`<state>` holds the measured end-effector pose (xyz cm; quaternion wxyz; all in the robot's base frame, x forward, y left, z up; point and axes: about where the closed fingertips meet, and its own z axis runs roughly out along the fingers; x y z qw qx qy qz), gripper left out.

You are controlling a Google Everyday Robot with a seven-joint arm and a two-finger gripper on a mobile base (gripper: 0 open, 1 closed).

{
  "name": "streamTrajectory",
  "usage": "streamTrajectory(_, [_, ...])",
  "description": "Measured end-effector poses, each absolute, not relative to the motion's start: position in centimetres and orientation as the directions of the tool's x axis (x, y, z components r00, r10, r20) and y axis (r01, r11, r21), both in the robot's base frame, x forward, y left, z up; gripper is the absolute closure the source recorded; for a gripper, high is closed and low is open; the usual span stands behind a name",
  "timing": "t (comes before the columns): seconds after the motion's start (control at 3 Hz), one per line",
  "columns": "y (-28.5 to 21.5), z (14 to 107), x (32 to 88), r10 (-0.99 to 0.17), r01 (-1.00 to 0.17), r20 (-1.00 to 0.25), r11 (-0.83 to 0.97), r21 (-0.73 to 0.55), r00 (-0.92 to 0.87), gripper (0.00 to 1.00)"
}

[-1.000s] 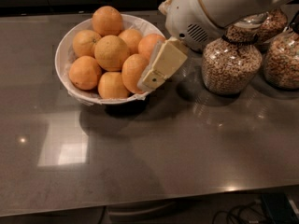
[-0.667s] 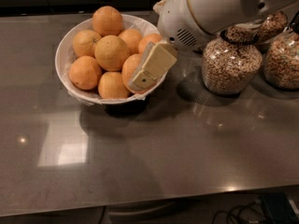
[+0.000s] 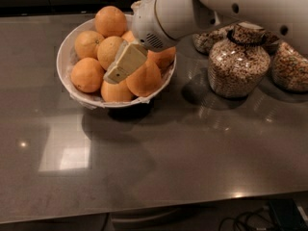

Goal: Pick orange from white bowl

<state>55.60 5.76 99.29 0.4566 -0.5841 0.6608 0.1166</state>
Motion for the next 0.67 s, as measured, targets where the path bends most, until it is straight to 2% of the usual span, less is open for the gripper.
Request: streamTrajectory(0.67, [5.4,97.3,59.6,-0.705,-0.844,-0.704,0.322,-0.430,0.090,0.00])
